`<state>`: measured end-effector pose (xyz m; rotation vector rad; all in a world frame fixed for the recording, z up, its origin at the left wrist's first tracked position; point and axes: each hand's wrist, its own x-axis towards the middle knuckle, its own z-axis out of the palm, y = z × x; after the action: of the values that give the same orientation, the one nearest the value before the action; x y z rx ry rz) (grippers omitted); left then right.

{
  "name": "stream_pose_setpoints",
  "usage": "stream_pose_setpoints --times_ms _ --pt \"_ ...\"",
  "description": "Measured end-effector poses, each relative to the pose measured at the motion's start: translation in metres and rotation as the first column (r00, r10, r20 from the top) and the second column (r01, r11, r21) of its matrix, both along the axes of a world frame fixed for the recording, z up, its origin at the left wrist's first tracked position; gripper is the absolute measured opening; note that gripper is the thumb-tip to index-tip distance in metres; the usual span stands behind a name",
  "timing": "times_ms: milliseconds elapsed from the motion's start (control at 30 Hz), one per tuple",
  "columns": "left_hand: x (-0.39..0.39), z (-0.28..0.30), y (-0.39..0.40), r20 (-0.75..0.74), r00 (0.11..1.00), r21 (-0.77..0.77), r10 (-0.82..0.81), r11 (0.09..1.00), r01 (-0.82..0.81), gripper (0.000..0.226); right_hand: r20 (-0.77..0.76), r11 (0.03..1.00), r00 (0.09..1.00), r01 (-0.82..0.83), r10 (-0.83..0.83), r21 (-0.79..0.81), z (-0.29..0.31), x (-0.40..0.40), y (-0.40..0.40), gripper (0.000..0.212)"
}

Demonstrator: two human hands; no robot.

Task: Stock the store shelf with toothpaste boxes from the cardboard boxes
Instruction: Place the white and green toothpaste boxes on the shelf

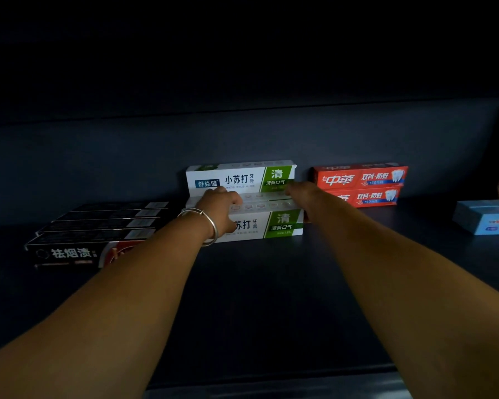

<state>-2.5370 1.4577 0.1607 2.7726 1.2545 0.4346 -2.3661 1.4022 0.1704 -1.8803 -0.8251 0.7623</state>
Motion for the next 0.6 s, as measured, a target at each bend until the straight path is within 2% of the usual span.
stream_pose_setpoints --times_ms 167,333,600 --pt "0.0 -0.004 -0.002 0.052 0.999 0.04 -0.002 0.999 0.0 0.052 -0.006 1.0 1.0 0.023 -0.023 0.01 0.0 -0.003 0.0 0.025" --pt "0.001 -0.003 -0.003 0.016 0.999 0.092 0.031 0.995 -0.032 0.051 0.094 1.0 0.996 -0.005 0.006 -0.01 0.001 -0.006 -0.002 0.033" --pt "0.003 -0.004 0.0 -0.054 0.996 0.148 0.072 0.987 -0.064 0.055 0.448 0.997 0.893 -0.005 0.038 -0.073 -0.005 -0.005 -0.014 0.029"
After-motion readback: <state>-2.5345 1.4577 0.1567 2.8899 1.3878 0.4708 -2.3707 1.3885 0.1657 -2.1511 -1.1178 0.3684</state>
